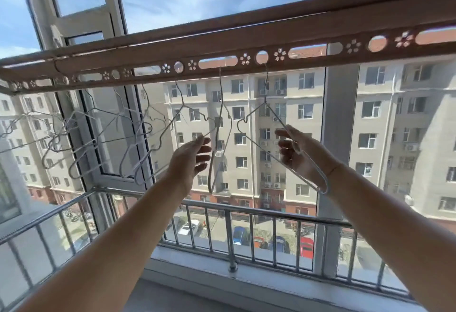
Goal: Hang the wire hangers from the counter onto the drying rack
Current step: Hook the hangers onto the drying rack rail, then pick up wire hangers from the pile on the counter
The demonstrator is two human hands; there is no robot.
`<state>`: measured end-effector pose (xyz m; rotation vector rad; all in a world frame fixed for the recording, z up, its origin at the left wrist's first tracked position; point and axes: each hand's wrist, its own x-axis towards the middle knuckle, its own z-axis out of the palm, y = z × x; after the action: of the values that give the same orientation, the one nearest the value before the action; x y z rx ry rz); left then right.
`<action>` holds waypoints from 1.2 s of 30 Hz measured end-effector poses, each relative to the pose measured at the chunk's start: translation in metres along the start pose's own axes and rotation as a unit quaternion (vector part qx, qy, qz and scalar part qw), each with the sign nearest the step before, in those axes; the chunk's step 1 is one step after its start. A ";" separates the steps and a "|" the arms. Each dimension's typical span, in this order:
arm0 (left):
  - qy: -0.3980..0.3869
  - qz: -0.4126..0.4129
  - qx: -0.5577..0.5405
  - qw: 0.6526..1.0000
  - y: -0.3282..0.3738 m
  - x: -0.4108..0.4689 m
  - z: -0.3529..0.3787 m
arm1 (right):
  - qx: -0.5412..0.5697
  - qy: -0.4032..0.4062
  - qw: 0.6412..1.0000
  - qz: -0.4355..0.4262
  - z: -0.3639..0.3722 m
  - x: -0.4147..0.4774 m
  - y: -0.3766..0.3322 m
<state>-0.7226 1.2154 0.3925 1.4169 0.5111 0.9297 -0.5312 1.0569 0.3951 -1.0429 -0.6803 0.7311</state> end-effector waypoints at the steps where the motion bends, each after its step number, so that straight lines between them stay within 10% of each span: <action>1: -0.002 -0.003 0.008 1.000 -0.010 -0.005 -0.003 | -0.014 0.006 1.000 0.003 -0.008 -0.004 0.007; 13: -0.237 -0.062 0.224 0.943 -0.146 -0.067 0.084 | -0.305 0.089 0.947 -0.042 -0.136 -0.086 0.068; 36: -0.529 -0.018 0.204 0.823 -0.243 -0.309 0.538 | -0.445 0.406 0.797 0.042 -0.530 -0.428 -0.012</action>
<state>-0.4177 0.6705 0.1605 2.0393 -0.1368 -0.1204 -0.3612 0.4419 0.1570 -2.0906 -0.1740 -0.0835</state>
